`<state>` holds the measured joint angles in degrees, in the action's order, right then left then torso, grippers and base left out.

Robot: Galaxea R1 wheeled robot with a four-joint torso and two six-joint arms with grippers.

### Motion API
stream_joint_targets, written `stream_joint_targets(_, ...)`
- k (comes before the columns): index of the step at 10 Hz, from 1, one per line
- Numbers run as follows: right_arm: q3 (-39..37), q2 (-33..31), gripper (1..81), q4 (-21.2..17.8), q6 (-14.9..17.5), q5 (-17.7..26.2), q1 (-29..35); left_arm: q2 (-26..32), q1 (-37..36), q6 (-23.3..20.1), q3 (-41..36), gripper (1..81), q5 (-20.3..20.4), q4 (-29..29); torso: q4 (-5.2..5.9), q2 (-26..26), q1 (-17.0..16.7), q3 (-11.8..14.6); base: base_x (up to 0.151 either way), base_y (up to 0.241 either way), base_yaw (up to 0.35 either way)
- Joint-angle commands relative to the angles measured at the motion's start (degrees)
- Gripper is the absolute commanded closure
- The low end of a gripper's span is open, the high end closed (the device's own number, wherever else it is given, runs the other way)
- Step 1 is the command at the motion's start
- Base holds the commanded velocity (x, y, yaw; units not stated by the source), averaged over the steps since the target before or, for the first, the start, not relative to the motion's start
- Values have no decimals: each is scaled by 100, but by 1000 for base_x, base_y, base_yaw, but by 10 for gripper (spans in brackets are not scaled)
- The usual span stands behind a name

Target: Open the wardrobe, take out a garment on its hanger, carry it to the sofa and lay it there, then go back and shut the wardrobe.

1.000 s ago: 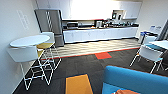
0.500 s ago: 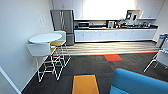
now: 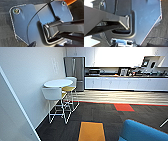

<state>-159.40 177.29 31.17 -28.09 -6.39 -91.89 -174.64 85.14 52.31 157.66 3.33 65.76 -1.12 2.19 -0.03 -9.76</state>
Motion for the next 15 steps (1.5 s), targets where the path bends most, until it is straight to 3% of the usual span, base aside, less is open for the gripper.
stream_joint_targets(1, 7, 20, 10, 3, 14, 270, 122, -18, -195, -45, 2, 10, -245, 51, 0, 0, 3, 0, 0, 0, 302)
stream_joint_targets(15, 7, 2, 10, 11, -13, 261, 114, -62, -195, -63, 2, 10, -245, 60, 0, 0, 3, 0, 0, 0, 303)
